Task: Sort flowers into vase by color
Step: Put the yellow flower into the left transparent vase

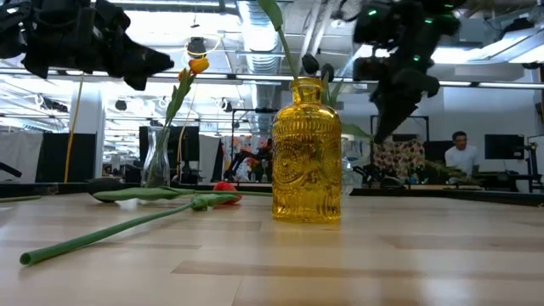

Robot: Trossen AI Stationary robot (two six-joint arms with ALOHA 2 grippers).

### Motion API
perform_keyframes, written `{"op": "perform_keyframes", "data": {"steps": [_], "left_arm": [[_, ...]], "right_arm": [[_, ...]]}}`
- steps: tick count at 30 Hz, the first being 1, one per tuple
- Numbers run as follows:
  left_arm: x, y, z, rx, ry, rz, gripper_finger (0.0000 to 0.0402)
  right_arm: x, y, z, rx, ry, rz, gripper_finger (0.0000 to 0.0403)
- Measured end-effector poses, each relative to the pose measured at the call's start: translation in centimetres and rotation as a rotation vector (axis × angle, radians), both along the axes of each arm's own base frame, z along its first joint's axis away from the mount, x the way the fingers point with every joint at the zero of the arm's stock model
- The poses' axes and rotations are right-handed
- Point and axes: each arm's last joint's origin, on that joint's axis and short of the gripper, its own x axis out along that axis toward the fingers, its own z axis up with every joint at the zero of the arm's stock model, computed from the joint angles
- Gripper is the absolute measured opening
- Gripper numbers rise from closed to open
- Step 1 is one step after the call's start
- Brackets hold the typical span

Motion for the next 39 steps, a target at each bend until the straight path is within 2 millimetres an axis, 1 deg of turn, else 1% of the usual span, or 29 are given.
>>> {"op": "perform_keyframes", "data": {"steps": [2, 6, 10, 12, 14, 17, 20, 22, 27, 31, 34, 39], "left_arm": [[0.2, -0.3, 0.2, -0.002, -0.019, -0.028, 0.0084], [0.6, -1.0, 0.6, -0.037, -0.055, -0.081, 0.0086], [0.8, -1.7, 1.4, -0.056, -0.129, -0.113, 0.0099], [0.9, -1.9, 1.6, -0.066, -0.153, -0.095, 0.0112], [1.1, -2.0, 1.6, -0.064, -0.160, -0.051, 0.0128], [1.6, -2.0, 1.3, -0.008, -0.141, 0.016, 0.0154], [2.2, -1.9, 0.9, 0.052, -0.109, 0.033, 0.0174], [2.7, -1.9, 0.8, 0.068, -0.111, 0.033, 0.0180], [4.3, -1.8, 0.3, 0.066, -0.117, 0.032, 0.0174], [5.7, -1.6, -0.3, 0.095, -0.126, 0.035, 0.0165], [6.6, -1.4, -0.8, 0.110, -0.146, 0.029, 0.0161], [8.2, -1.0, -1.7, 0.115, -0.163, 0.028, 0.0158]], "right_arm": [[-0.8, 0.1, -0.1, -0.036, -0.145, -0.002, 0.0016], [-1.2, 0.3, 0.1, -0.130, -0.463, 0.022, 0.0016], [-0.9, 0.2, -0.1, -0.205, -0.683, 0.040, 0.0017], [-0.4, 0.1, -0.2, -0.230, -0.770, 0.039, 0.0017], [0.3, -0.1, -0.4, -0.250, -0.815, 0.045, 0.0017], [1.4, -0.3, -0.8, -0.272, -0.882, 0.047, 0.0017], [2.4, -0.6, -1.1, -0.297, -0.947, 0.050, 0.0017], [2.9, -0.7, -1.4, -0.306, -0.984, 0.049, 0.0017], [3.7, -0.9, -2.0, -0.318, -1.044, 0.054, 0.0017], [4.5, -0.8, -2.6, -0.277, -1.051, 0.102, 0.0018], [5.4, -0.8, -2.8, -0.232, -1.060, 0.121, 0.0018], [7.1, -0.4, -3.3, -0.238, -1.040, 0.167, 0.0018]]}}
